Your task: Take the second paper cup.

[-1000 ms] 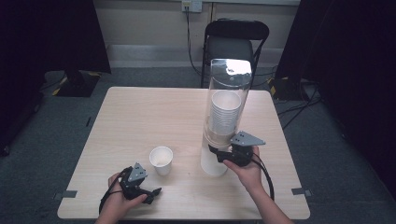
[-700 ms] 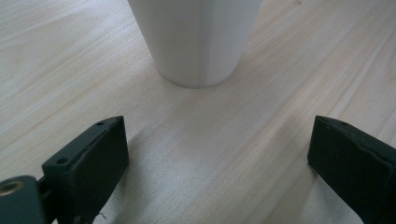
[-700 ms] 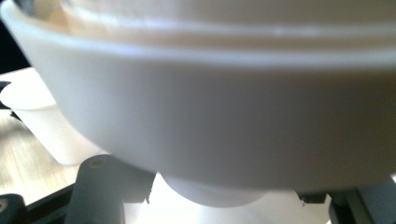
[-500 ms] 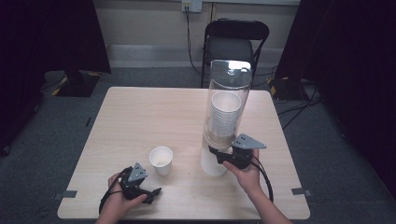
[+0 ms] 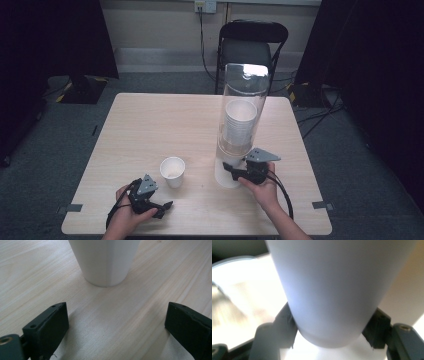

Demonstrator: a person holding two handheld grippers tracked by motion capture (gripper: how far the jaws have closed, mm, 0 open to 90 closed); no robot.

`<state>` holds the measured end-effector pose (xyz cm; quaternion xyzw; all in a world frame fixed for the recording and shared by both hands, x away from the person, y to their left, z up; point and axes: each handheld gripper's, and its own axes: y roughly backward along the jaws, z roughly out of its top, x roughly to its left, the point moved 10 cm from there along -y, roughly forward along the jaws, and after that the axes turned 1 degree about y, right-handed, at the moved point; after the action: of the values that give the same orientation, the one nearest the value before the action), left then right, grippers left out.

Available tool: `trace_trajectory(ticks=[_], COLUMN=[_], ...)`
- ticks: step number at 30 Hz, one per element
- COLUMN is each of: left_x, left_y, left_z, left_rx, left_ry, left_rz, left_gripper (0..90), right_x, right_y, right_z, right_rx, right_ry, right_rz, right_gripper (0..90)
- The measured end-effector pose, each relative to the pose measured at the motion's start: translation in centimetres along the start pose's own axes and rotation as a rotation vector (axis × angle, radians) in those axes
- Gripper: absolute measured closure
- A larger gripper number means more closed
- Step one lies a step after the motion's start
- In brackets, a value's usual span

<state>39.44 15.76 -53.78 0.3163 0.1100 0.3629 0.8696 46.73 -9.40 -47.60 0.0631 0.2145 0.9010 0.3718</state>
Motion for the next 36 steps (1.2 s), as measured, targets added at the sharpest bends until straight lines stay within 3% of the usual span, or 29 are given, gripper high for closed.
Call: trace_trajectory(ticks=[1,2,4,5,9,36], left_x=[0.0,0.0,0.0,0.0,0.0,-0.1], left_y=[0.0,0.0,-0.1,-0.1,-0.1,-0.3], left_z=[0.0,0.0,0.0,0.0,0.0,0.1], left_rx=[0.002,0.001,0.0,0.0,0.0,0.013], left_ry=[-0.001,-0.001,0.002,0.002,0.002,-0.017], left_rz=[-0.001,-0.001,-0.001,-0.001,-0.001,-0.016], left_gripper=[3.9,3.8,3.6,3.5,3.6,0.0], right_x=[-0.5,-0.5,-0.5,-0.1,-0.1,-0.1], right_y=[-0.4,-0.1,0.1,0.0,-0.4,0.6], right_z=[-1.9,-1.3,-0.4,-0.2,-0.2,-3.3], right_rx=[0.061,0.039,0.007,-0.001,0.003,0.112], right_ry=[0.04,0.019,0.021,0.008,0.038,0.101], right_rz=[-0.023,-0.007,-0.013,0.012,0.009,0.026], right_gripper=[37.3,37.1,37.0,37.0,36.8,36.6])
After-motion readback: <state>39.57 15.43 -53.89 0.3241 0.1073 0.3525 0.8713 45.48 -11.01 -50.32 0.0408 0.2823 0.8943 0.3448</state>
